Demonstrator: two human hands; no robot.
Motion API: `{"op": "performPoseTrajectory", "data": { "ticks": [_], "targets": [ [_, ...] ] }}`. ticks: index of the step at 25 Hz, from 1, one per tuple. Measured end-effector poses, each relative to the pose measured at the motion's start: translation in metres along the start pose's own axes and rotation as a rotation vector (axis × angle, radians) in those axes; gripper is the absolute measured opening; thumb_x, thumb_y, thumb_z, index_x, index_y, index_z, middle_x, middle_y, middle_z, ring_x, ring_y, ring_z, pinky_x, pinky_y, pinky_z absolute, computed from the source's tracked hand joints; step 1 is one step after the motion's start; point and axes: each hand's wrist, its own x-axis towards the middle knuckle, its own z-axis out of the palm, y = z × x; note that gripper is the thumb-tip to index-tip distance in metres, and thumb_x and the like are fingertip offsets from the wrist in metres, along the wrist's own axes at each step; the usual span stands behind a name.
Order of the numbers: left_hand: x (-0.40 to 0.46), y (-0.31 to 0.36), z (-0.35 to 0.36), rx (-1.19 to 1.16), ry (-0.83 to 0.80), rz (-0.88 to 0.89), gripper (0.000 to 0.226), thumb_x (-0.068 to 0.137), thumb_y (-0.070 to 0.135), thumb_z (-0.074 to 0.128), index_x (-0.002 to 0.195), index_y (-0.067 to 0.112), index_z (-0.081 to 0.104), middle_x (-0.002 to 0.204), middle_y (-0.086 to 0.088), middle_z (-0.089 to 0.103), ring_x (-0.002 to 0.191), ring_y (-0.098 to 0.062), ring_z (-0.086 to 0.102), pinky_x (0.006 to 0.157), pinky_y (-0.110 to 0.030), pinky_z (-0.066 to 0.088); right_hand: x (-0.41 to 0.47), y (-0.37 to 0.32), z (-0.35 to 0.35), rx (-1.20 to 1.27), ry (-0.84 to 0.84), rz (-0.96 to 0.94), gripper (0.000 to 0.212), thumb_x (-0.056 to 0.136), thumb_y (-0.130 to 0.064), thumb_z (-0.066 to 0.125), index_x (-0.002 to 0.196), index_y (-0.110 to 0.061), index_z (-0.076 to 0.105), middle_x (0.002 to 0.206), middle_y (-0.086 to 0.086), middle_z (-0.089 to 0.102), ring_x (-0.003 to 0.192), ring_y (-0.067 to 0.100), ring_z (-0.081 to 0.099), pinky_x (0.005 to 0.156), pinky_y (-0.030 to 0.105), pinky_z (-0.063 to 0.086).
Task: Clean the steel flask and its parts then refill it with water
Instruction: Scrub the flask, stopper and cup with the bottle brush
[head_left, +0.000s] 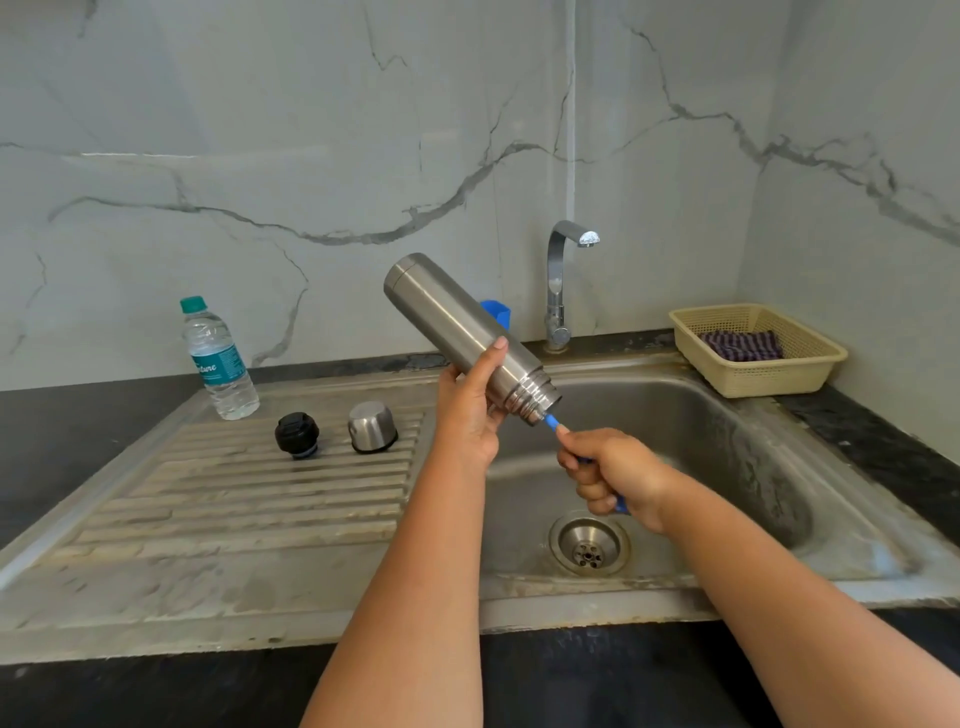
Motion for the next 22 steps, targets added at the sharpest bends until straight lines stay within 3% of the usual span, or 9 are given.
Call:
{"op": "performPoseTrajectory", "data": {
  "ticks": [2,4,7,9,11,13,15,18,22],
  "targets": [
    [-0.001,0.006,-0.002,-0.109,-0.093,-0.052,0.044,0.083,0.021,0.073,0.122,0.007,0.059,0.106,-0.01,0.068,0.097,-0.024,0.065,0.084,-0.04,0.055,-0.005,-0.003,0.002,0.255,-0.149,0.106,0.043,0.101,-0.036,0.04,0.063,-0.017,0.04,0.061,-0.003,0.01,0.047,0.009,0.006,0.041,0.021,0.009],
    [-0.003,0.011,0.003,-0.065,-0.094,-0.128,0.028,0.088,0.024,0.066,0.113,0.011,0.061,0.103,-0.009,0.065,0.098,-0.026,0.063,0.092,-0.046,0.051,-0.003,0.0,0.006,0.128,-0.043,0.033,0.044,0.101,-0.038,0.04,0.062,-0.016,0.041,0.055,-0.004,0.016,0.044,0.01,0.013,0.041,0.021,0.013],
    [0.001,0.003,0.006,0.197,0.055,-0.034,0.039,0.086,0.028,0.074,0.118,0.013,0.059,0.108,-0.007,0.069,0.096,-0.018,0.067,0.071,-0.033,0.058,0.002,0.006,0.002,-0.764,0.434,-0.249,0.046,0.1,-0.042,0.042,0.061,-0.017,0.041,0.053,-0.003,0.041,0.052,0.019,0.042,0.046,0.028,0.027],
    [0.0,-0.005,0.003,0.17,0.09,-0.056,0.045,0.082,0.02,0.078,0.121,0.01,0.058,0.108,-0.008,0.071,0.093,-0.017,0.069,0.066,-0.03,0.057,0.003,0.005,0.0,-1.115,0.562,-0.3,0.043,0.099,-0.046,0.039,0.065,-0.02,0.043,0.059,-0.003,0.048,0.059,0.021,0.049,0.047,0.029,0.029],
    [0.0,-0.004,-0.006,0.061,0.066,-0.135,0.033,0.086,0.01,0.071,0.116,0.008,0.058,0.104,-0.01,0.068,0.092,-0.021,0.066,0.072,-0.035,0.056,0.008,0.007,-0.002,-0.98,0.412,-0.231,0.043,0.1,-0.046,0.04,0.069,-0.017,0.048,0.059,-0.002,0.048,0.056,0.019,0.046,0.047,0.027,0.029],
    [0.003,0.0,-0.015,-0.031,-0.018,-0.177,0.021,0.087,0.004,0.054,0.107,0.006,0.058,0.097,-0.011,0.063,0.088,-0.024,0.062,0.077,-0.039,0.052,0.007,0.009,0.001,-0.341,0.076,-0.021,0.042,0.101,-0.04,0.042,0.069,-0.013,0.047,0.055,-0.001,0.032,0.045,0.014,0.03,0.043,0.022,0.024],
    [0.003,0.005,-0.015,-0.044,-0.079,-0.202,0.033,0.083,0.013,0.053,0.115,0.007,0.057,0.102,-0.012,0.062,0.094,-0.027,0.061,0.079,-0.041,0.052,0.003,0.009,0.001,-0.02,-0.042,0.069,0.041,0.101,-0.036,0.042,0.067,-0.014,0.046,0.055,-0.002,0.022,0.044,0.01,0.017,0.039,0.02,0.016],
    [0.0,0.007,-0.005,0.209,0.005,-0.16,0.056,0.082,0.038,0.074,0.129,0.016,0.053,0.116,-0.007,0.066,0.105,-0.022,0.063,0.075,-0.035,0.053,0.007,0.009,0.0,-0.38,0.244,-0.145,0.045,0.1,-0.038,0.046,0.063,-0.013,0.05,0.051,0.0,0.035,0.045,0.015,0.03,0.044,0.024,0.024],
    [0.008,0.0,-0.003,0.138,0.15,-0.08,0.059,0.078,0.033,0.08,0.128,0.012,0.055,0.114,-0.007,0.07,0.099,-0.018,0.068,0.059,-0.025,0.055,0.005,0.008,0.003,-1.012,0.54,-0.351,0.042,0.099,-0.044,0.04,0.068,-0.017,0.046,0.056,-0.002,0.047,0.057,0.023,0.049,0.048,0.031,0.031]
  ]
}}
